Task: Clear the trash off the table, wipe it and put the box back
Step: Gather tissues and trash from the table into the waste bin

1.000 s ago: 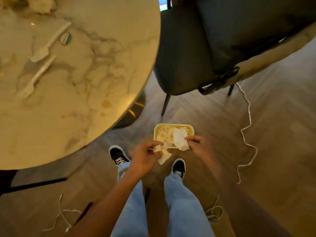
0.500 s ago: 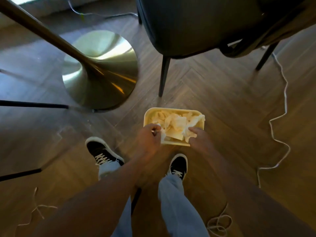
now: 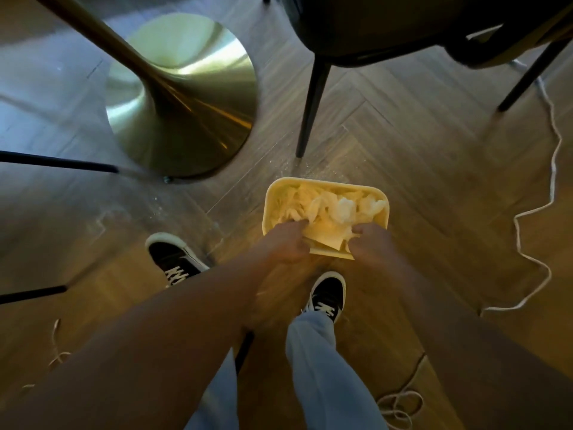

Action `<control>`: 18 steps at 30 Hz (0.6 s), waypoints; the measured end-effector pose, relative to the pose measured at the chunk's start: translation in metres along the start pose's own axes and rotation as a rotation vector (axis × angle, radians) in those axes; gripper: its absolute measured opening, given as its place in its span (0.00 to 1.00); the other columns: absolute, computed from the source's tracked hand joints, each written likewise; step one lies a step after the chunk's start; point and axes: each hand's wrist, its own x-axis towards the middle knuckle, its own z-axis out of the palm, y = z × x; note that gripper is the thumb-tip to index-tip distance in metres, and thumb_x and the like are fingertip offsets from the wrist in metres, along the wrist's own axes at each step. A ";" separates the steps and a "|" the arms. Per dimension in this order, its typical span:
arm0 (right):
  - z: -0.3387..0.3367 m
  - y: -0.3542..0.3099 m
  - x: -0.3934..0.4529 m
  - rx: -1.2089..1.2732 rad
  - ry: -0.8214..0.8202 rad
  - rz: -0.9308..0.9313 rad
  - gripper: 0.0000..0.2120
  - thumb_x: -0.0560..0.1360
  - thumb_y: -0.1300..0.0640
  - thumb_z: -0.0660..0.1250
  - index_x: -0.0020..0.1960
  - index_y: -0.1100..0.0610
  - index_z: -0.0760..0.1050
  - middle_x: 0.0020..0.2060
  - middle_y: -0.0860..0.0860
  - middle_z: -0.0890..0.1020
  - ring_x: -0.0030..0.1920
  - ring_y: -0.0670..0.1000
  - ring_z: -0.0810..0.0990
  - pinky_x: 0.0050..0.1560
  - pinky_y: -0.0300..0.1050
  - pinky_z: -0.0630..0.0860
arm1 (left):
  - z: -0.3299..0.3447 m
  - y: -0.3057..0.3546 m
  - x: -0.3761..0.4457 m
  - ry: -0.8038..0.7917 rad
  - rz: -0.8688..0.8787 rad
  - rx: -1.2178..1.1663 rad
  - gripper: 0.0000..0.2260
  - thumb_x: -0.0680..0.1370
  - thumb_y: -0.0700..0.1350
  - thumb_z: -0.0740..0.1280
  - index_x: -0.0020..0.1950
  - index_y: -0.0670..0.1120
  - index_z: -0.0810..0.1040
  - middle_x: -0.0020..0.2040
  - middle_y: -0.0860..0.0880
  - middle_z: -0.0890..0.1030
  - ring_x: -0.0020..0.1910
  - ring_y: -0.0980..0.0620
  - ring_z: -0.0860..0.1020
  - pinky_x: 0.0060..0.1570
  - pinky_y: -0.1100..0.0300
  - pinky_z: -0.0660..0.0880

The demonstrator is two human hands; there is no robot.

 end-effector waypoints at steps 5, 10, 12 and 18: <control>-0.014 -0.023 -0.046 0.111 0.103 0.045 0.21 0.76 0.57 0.61 0.69 0.58 0.71 0.65 0.57 0.75 0.62 0.57 0.75 0.61 0.50 0.74 | -0.029 0.012 -0.044 0.102 -0.006 -0.139 0.25 0.78 0.46 0.64 0.75 0.49 0.64 0.71 0.46 0.69 0.69 0.47 0.69 0.66 0.53 0.68; -0.029 -0.061 -0.111 0.217 0.163 -0.022 0.18 0.76 0.58 0.63 0.65 0.58 0.74 0.65 0.56 0.75 0.63 0.55 0.74 0.63 0.53 0.72 | -0.050 0.022 -0.110 0.177 -0.005 -0.228 0.20 0.78 0.47 0.65 0.70 0.50 0.69 0.65 0.47 0.75 0.60 0.49 0.76 0.58 0.54 0.75; -0.040 -0.079 -0.141 0.229 0.170 -0.067 0.18 0.76 0.58 0.63 0.66 0.57 0.74 0.65 0.55 0.75 0.63 0.54 0.74 0.63 0.49 0.72 | -0.058 0.029 -0.142 0.236 0.017 -0.253 0.18 0.78 0.49 0.65 0.67 0.52 0.71 0.62 0.49 0.77 0.56 0.52 0.77 0.56 0.55 0.76; -0.078 -0.130 -0.234 0.231 0.198 -0.198 0.16 0.77 0.58 0.62 0.65 0.54 0.75 0.61 0.53 0.79 0.53 0.49 0.78 0.47 0.38 0.72 | -0.081 0.051 -0.246 0.374 0.083 -0.393 0.14 0.78 0.48 0.66 0.63 0.51 0.75 0.57 0.51 0.79 0.51 0.56 0.77 0.53 0.59 0.76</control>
